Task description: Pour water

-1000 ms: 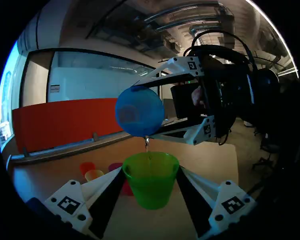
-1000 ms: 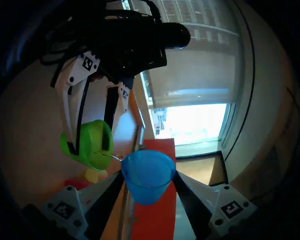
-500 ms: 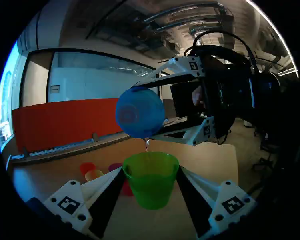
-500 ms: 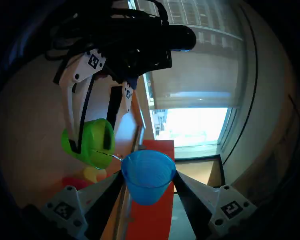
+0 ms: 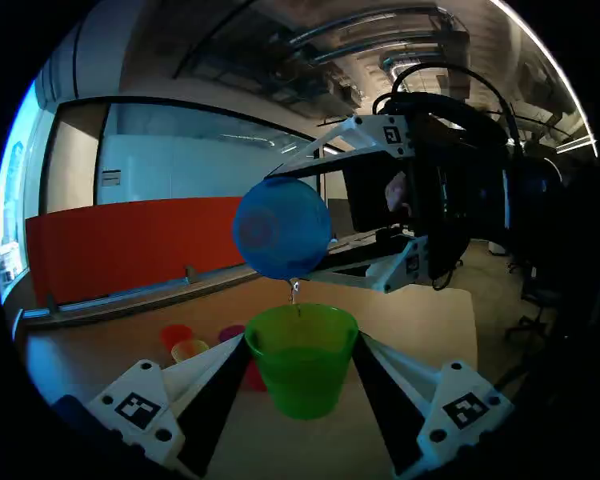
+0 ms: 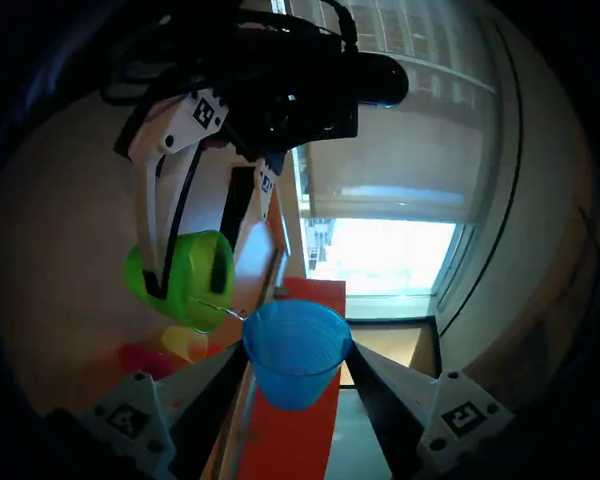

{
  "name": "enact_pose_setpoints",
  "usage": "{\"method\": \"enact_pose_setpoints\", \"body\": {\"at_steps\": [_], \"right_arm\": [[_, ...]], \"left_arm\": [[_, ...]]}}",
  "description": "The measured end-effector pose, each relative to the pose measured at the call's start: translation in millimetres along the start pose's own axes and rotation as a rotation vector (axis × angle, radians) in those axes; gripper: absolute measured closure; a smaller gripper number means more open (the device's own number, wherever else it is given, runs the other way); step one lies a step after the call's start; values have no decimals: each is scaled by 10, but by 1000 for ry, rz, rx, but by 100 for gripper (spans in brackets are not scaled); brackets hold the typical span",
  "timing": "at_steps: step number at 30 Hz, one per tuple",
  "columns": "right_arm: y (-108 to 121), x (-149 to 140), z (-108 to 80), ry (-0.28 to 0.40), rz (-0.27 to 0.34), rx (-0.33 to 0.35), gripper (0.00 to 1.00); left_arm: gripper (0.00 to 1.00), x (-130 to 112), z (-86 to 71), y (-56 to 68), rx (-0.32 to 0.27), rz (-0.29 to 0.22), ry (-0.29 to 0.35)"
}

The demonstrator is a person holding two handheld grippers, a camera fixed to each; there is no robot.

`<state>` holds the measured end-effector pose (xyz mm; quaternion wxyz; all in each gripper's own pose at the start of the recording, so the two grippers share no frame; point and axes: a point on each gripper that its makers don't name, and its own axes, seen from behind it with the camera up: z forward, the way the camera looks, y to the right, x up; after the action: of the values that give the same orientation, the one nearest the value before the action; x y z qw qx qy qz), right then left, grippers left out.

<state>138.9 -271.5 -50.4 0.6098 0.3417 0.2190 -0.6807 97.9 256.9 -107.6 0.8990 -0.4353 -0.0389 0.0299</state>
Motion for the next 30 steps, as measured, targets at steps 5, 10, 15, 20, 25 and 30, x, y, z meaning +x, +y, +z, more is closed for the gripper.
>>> {"method": "enact_pose_setpoints", "body": {"at_steps": [5, 10, 15, 20, 25, 30], "right_arm": [[9, 15, -9, 1, -10, -7, 10], [15, 36, -22, 5, -18, -9, 10], [27, 36, -30, 3, -35, -13, 10], [30, 30, -36, -1, -48, -15, 10], [22, 30, -36, 1, -57, -15, 10], [0, 43, -40, 2, -75, -15, 10]], "left_arm": [[13, -4, 3, -5, -1, -2, 2], [14, -16, 6, -4, 0, -2, 0], [14, -10, 11, -6, 1, -3, 1], [13, 8, 16, -1, -1, -3, 2], [14, 5, 24, 6, -3, -2, 2], [13, -3, 26, 3, -1, -3, 2]]}}
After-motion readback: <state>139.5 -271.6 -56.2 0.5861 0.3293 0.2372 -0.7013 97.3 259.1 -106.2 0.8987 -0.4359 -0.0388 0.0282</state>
